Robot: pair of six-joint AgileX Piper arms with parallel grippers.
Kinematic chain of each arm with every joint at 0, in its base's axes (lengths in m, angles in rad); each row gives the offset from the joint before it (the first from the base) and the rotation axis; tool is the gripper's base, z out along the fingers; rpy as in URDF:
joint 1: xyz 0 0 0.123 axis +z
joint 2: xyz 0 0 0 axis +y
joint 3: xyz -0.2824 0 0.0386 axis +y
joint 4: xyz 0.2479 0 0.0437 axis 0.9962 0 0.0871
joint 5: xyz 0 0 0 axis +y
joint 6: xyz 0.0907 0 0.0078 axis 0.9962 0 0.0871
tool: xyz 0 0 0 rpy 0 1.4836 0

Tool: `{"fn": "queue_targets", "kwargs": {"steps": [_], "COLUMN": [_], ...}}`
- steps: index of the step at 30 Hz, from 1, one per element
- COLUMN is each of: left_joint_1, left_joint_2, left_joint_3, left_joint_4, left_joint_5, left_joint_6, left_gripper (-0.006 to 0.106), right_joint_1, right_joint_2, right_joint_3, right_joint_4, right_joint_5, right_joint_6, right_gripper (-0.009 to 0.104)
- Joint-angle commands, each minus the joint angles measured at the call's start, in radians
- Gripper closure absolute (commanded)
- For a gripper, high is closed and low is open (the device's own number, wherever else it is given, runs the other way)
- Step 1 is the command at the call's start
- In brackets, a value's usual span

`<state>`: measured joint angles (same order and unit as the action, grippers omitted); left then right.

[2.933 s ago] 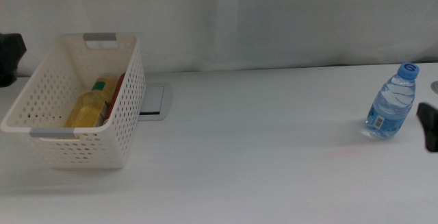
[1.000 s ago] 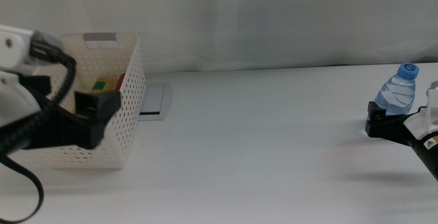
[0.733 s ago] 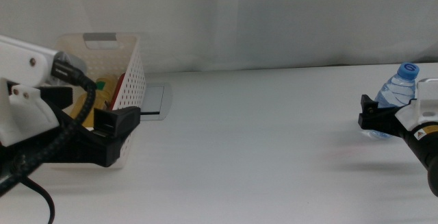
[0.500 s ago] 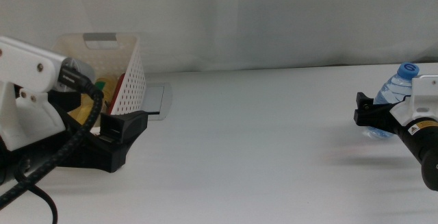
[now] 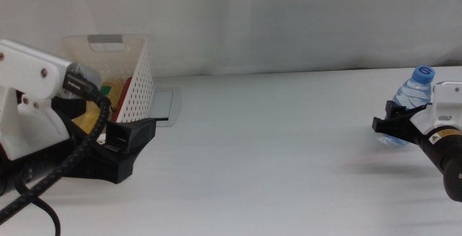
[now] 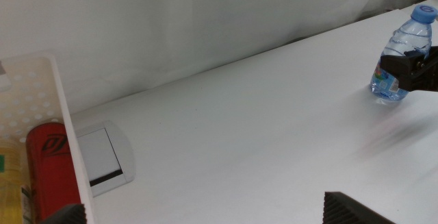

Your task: Use arms to grab the bottles and put them into the dustbin to the left of the table.

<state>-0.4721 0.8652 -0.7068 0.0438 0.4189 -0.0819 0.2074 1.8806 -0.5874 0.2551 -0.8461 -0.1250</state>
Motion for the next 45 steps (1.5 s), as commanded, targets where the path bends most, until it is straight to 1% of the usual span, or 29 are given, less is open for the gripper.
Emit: {"fn": "queue_targets", "kwargs": {"steps": [1, 2, 4, 6, 11, 15, 18, 21, 23, 25, 28, 30, 31, 34, 36, 41, 45], "left_joint_1": [-0.006, -0.006, -0.006, -0.006, -0.006, -0.006, -0.006, -0.006, -0.006, -0.006, -0.006, -0.006, -0.006, -0.006, -0.006, -0.006, -0.006], "left_joint_2": [-0.003, -0.003, -0.003, -0.003, -0.003, -0.003, -0.003, -0.003, -0.003, -0.003, -0.003, -0.003, -0.003, -0.003, -0.003, -0.003, -0.003], "left_joint_3": [0.004, 0.004, 0.004, 0.004, 0.004, 0.004, 0.004, 0.004, 0.004, 0.004, 0.004, 0.004, 0.004, 0.004, 0.004, 0.004, 0.004], "left_joint_4": [-0.007, -0.007, -0.007, -0.007, -0.007, -0.007, -0.007, -0.007, -0.007, -0.007, -0.007, -0.007, -0.007, -0.007, -0.007, -0.007, -0.007], "left_joint_5": [0.003, 0.003, 0.003, 0.003, 0.003, 0.003, 0.003, 0.003, 0.003, 0.003, 0.003, 0.003, 0.003, 0.003, 0.003, 0.003, 0.000], "left_joint_6": [0.000, 0.000, 0.000, 0.000, 0.000, 0.000, 0.000, 0.000, 0.000, 0.000, 0.000, 0.000, 0.000, 0.000, 0.000, 0.000, 0.000], "left_gripper": [0.012, 0.012, 0.012, 0.012, 0.012, 0.012, 0.012, 0.012, 0.012, 0.012, 0.012, 0.012, 0.012, 0.012, 0.012, 0.013, 0.013], "right_joint_1": [0.001, 0.013, 0.029, 0.053, 0.154, 0.276, 0.388, 0.504, 0.583, 0.667, 0.775, 0.821, 0.839, 0.860, 0.860, 0.860, 0.860], "right_joint_2": [0.003, -0.051, -0.103, -0.167, -0.306, -0.375, -0.387, -0.387, -0.387, -0.385, -0.383, -0.368, -0.356, -0.314, -0.264, -0.216, -0.202], "right_joint_3": [-0.004, -0.004, -0.004, -0.004, -0.002, 0.004, 0.004, 0.008, 0.012, 0.028, 0.063, 0.092, 0.105, 0.117, 0.117, 0.117, 0.117], "right_joint_4": [-0.009, -0.034, -0.066, -0.080, -0.080, -0.076, -0.039, 0.018, 0.096, 0.194, 0.359, 0.446, 0.474, 0.474, 0.459, 0.456, 0.454], "right_joint_5": [-0.007, -0.017, -0.003, 0.034, 0.158, 0.249, 0.294, 0.294, 0.292, 0.287, 0.262, 0.219, 0.201, 0.182, 0.162, 0.156, 0.156], "right_joint_6": [-0.003, -0.006, -0.006, -0.006, -0.010, -0.013, -0.013, -0.035, -0.084, -0.155, -0.282, -0.322, -0.329, -0.327, -0.317, -0.315, -0.251], "right_gripper": [0.087, 0.097, 0.097, 0.097, 0.097, 0.097, 0.097, 0.097, 0.097, 0.097, 0.097, 0.097, 0.097, 0.097, 0.097, 0.097, 0.097]}}
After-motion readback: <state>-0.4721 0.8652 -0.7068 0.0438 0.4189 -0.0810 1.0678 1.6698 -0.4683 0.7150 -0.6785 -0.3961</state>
